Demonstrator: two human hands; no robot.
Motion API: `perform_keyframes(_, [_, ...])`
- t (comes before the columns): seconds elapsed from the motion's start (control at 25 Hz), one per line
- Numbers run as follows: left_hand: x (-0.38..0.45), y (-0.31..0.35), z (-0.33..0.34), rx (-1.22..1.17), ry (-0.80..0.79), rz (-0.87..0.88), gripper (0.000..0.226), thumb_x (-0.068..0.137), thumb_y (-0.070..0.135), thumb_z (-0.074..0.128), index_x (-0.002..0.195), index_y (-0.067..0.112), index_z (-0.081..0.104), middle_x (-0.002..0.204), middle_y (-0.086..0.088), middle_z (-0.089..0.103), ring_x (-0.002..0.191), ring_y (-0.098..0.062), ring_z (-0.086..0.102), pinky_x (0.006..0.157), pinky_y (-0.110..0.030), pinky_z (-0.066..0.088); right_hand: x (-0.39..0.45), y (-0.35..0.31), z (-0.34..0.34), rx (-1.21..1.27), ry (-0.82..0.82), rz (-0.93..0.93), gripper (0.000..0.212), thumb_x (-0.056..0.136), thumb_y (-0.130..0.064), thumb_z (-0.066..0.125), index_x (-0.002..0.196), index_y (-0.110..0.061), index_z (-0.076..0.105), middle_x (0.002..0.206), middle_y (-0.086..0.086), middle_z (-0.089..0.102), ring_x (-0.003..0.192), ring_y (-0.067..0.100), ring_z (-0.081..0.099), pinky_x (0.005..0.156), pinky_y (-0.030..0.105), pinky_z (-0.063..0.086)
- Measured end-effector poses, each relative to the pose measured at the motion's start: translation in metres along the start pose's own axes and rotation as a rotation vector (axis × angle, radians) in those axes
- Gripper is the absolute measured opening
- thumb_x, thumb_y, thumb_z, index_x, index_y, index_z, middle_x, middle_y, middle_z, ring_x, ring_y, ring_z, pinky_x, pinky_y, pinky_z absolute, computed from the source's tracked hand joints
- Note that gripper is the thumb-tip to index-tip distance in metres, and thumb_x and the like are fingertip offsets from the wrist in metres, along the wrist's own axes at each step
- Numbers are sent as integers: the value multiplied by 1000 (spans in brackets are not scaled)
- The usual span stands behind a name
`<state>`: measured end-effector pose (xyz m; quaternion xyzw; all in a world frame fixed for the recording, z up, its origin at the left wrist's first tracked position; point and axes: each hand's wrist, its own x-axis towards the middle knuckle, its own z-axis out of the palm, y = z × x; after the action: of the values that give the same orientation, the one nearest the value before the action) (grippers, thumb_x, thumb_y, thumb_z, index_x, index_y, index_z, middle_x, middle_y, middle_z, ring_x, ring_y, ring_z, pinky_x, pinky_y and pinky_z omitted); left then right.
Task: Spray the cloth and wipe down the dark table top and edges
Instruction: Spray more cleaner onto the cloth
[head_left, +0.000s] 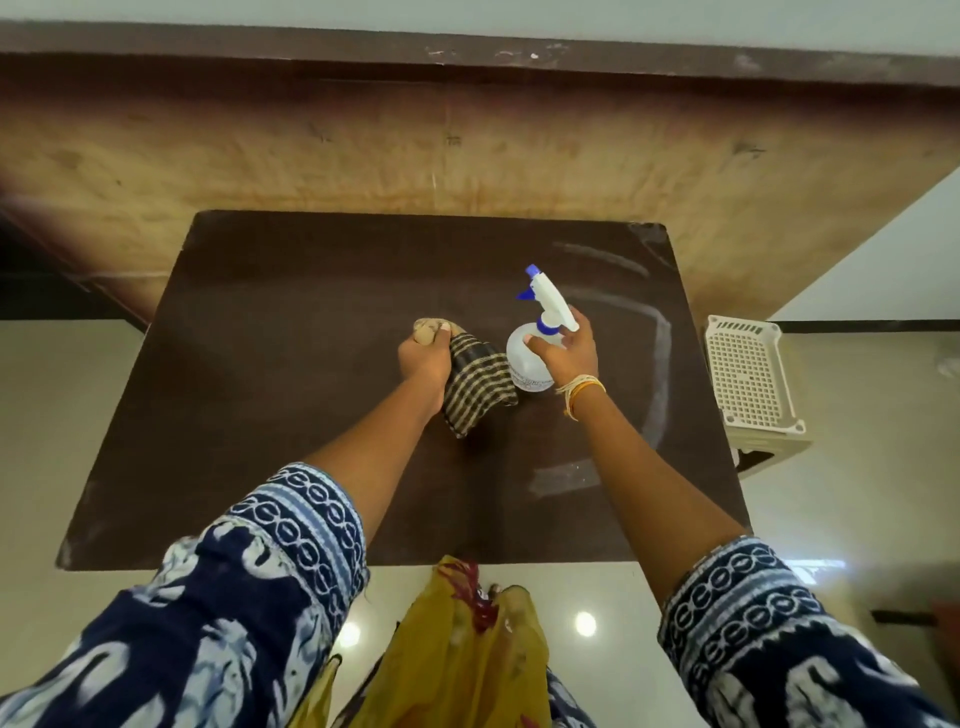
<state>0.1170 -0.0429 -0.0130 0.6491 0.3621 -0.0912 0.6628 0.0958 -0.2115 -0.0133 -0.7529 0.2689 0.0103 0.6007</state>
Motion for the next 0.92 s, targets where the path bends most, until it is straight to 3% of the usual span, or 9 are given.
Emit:
perform_keyframes(0.08, [14,9,8,-1,30,-8,42,91,32,67,122,7,57,118,-13,64,109,-31,63,94,-41,52,14,-3,0,-21,-27,-78,69,76,-16,80,137,-20,46,127,2,59,113,19,58,97,34,49])
perform_keyframes(0.24, [32,27,20,-25,-10,-34,36,87,44,69,98,15,50,99,-6,62,96,-25,65,90,-41,55,31,-15,9,-71,-50,-83,31,87,-21,69,114,-7,63,83,-2,63,79,8,60,82,23,49])
perform_keyframes(0.36, [41,41,22,-25,-102,-80,47,81,52,72,99,16,49,101,-6,64,95,-26,67,89,-41,56,41,-26,11,-54,-130,18,33,91,-17,60,116,4,58,64,4,62,60,2,63,64,4,43])
perform_keyframes(0.44, [47,47,21,-51,-202,-117,43,77,47,77,96,17,55,97,-7,68,89,-24,69,83,-40,58,47,-36,7,-14,-261,107,36,90,-16,57,121,4,58,58,10,62,56,13,64,72,20,51])
perform_keyframes(0.52, [50,51,22,-108,-285,-118,37,77,30,81,104,13,63,91,-8,72,81,-23,71,77,-40,59,46,-50,3,85,-405,232,33,90,-7,53,122,-2,61,61,11,56,55,19,54,66,33,51])
perform_keyframes(0.64, [54,55,23,-181,-353,-144,38,80,14,78,115,6,65,100,-17,73,89,-31,72,82,-49,58,42,-67,-4,142,-597,311,33,91,-4,50,117,-14,67,72,6,57,58,14,43,60,29,41])
perform_keyframes(0.8, [52,65,19,-278,-436,-213,48,82,9,66,129,2,58,124,-24,64,110,-38,65,81,-47,57,37,-73,-7,208,-743,351,33,94,-32,57,121,-15,65,113,9,67,76,17,57,67,31,50])
perform_keyframes(0.92, [47,69,13,-318,-472,-202,44,88,7,59,131,0,55,125,-22,63,102,-34,67,77,-44,56,34,-72,-6,297,-812,376,45,95,-38,50,127,-7,55,126,11,63,98,36,67,70,40,57])
